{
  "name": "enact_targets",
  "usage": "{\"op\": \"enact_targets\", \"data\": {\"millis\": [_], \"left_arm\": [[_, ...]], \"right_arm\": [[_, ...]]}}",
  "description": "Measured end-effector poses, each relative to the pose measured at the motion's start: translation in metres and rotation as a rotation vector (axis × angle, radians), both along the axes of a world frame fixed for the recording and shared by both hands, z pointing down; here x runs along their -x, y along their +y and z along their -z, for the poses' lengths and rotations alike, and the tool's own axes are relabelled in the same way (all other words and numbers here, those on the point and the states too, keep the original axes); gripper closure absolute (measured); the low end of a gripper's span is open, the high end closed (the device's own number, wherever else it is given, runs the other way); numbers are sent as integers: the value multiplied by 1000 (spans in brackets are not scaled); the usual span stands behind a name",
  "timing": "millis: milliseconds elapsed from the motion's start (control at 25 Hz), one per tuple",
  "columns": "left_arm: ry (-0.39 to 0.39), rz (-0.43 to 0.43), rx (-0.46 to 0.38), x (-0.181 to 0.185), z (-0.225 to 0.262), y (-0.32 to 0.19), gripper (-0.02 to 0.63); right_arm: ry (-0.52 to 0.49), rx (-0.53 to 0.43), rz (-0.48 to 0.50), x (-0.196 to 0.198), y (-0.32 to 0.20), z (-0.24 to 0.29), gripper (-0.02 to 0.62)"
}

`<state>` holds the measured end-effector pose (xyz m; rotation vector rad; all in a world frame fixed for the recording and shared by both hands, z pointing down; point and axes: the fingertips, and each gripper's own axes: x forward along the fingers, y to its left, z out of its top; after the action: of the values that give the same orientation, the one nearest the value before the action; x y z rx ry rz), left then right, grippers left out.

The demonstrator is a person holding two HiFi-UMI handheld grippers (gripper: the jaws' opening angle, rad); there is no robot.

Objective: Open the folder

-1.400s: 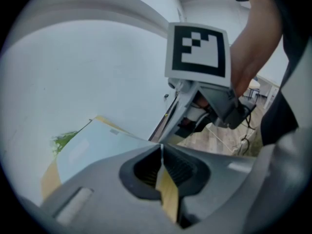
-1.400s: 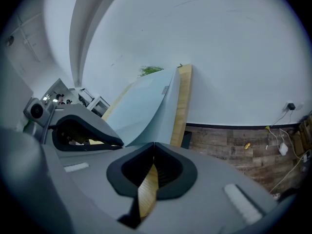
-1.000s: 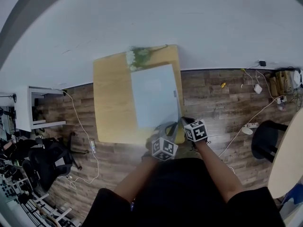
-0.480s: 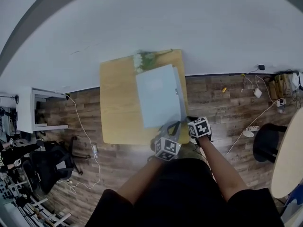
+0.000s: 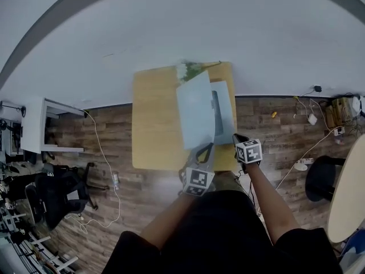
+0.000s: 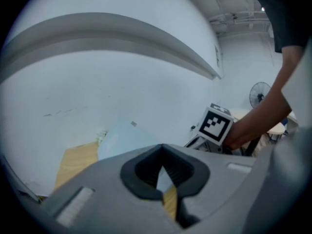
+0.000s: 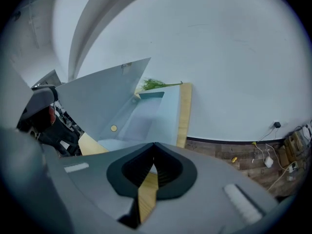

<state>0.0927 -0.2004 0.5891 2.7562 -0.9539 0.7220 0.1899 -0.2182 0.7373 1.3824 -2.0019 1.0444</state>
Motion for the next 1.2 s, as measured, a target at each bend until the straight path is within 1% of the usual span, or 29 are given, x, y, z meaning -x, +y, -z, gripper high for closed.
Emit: {"op": "enact_targets", "data": {"millis": [80,160,280,440,720,960,1200], "left_arm": [[22,41,-3,18,9,0,606],[25,67,-24,34,17,1,606],[45,110,-39,59,26,2,606],[87,198,-34,99,29,1,607],[85,320,-55,162,35,-1,607],[107,433,-44,222,27,-3,606],[120,538,6,282,5,-7,606]], "right_arm": [[10,-19,4,12,2,8,592],[14,-56,5,25,3,21,592],[-15,-105,23,52,4,45,593],[-21,-121,64,83,9,56,593],[-8,-171,107,127,14,78,592],[-1,-200,149,171,20,90,592],[18,-197,178,207,20,92,593]]}}
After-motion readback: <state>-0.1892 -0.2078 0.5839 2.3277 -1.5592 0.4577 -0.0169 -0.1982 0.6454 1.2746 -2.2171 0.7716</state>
